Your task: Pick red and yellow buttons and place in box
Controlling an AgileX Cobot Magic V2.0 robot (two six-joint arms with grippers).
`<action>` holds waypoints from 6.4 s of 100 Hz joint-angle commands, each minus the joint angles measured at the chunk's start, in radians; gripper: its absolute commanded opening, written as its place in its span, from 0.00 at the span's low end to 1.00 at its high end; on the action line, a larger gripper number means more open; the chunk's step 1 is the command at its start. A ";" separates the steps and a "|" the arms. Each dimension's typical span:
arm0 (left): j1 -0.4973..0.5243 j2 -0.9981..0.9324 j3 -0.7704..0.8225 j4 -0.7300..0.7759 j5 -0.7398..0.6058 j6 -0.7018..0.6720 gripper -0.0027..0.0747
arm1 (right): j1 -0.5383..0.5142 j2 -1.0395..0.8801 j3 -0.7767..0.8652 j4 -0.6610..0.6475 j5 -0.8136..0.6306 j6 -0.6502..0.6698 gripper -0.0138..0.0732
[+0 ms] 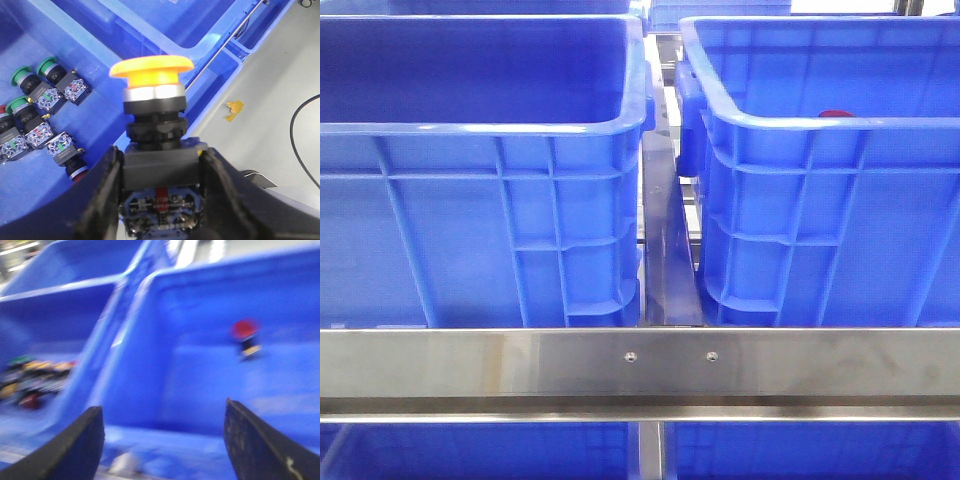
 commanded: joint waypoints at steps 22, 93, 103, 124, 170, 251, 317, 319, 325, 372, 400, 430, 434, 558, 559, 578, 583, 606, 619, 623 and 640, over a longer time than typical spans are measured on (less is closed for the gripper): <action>-0.008 -0.021 -0.033 -0.008 -0.051 0.001 0.01 | 0.000 0.215 -0.156 0.332 0.328 -0.036 0.77; -0.008 -0.021 -0.033 -0.008 -0.045 0.001 0.01 | 0.348 0.658 -0.379 0.616 0.394 -0.129 0.77; -0.008 -0.021 -0.033 -0.008 -0.045 0.001 0.01 | 0.379 0.699 -0.399 0.650 0.395 -0.129 0.77; -0.008 -0.021 -0.033 -0.008 -0.045 0.001 0.01 | 0.440 0.754 -0.449 0.669 0.400 -0.129 0.77; -0.008 -0.021 -0.033 -0.008 -0.045 0.001 0.01 | 0.516 0.828 -0.481 0.739 0.453 -0.168 0.77; -0.008 -0.021 -0.033 -0.006 -0.045 -0.004 0.69 | 0.519 0.828 -0.483 0.761 0.420 -0.209 0.32; 0.318 -0.096 -0.005 0.004 -0.098 -0.056 0.70 | 0.187 0.742 -0.483 0.696 0.435 -0.249 0.32; 0.332 -0.103 0.001 0.004 -0.098 -0.062 0.70 | 0.180 0.741 -0.483 0.692 0.436 -0.249 0.32; 0.395 -0.126 0.023 0.002 -0.098 -0.062 0.70 | 0.157 0.736 -0.483 0.682 0.439 -0.249 0.32; 0.722 -0.486 0.365 -0.002 -0.223 -0.062 0.70 | 0.075 0.735 -0.483 0.677 0.446 -0.251 0.32; 0.735 -0.639 0.458 0.000 -0.224 -0.062 0.42 | 0.003 0.735 -0.483 0.647 0.400 -0.278 0.32; 0.735 -0.658 0.459 0.003 -0.227 -0.062 0.01 | -0.112 0.735 -0.483 0.544 0.087 -0.404 0.32; 0.735 -0.658 0.459 0.003 -0.227 -0.062 0.01 | -0.118 0.735 -0.483 0.541 0.026 -0.433 0.32; 0.735 -0.658 0.459 -0.005 -0.225 -0.062 0.01 | -0.119 1.260 -0.769 0.543 -0.380 -0.829 0.32; 0.735 -0.658 0.459 -0.005 -0.225 -0.062 0.01 | -0.119 1.263 -0.772 0.543 -0.377 -0.829 0.32; 0.735 -0.658 0.459 -0.005 -0.225 -0.062 0.01 | -0.117 1.293 -0.783 0.543 -0.356 -0.829 0.32; 0.735 -0.658 0.459 -0.005 -0.225 -0.062 0.01 | -0.117 1.302 -0.783 0.543 -0.357 -0.829 0.32; 0.735 -0.658 0.459 -0.005 -0.225 -0.062 0.01 | -0.117 1.351 -0.781 0.543 -0.356 -0.829 0.34; 0.735 -0.658 0.459 -0.005 -0.225 -0.062 0.01 | -0.117 1.350 -0.781 0.543 -0.358 -0.829 0.48; 0.735 -0.658 0.459 -0.005 -0.225 -0.062 0.01 | -0.117 1.350 -0.781 0.543 -0.356 -0.829 0.56; 0.735 -0.658 0.459 -0.005 -0.225 -0.062 0.01 | -0.117 1.340 -0.780 0.543 -0.356 -0.829 0.76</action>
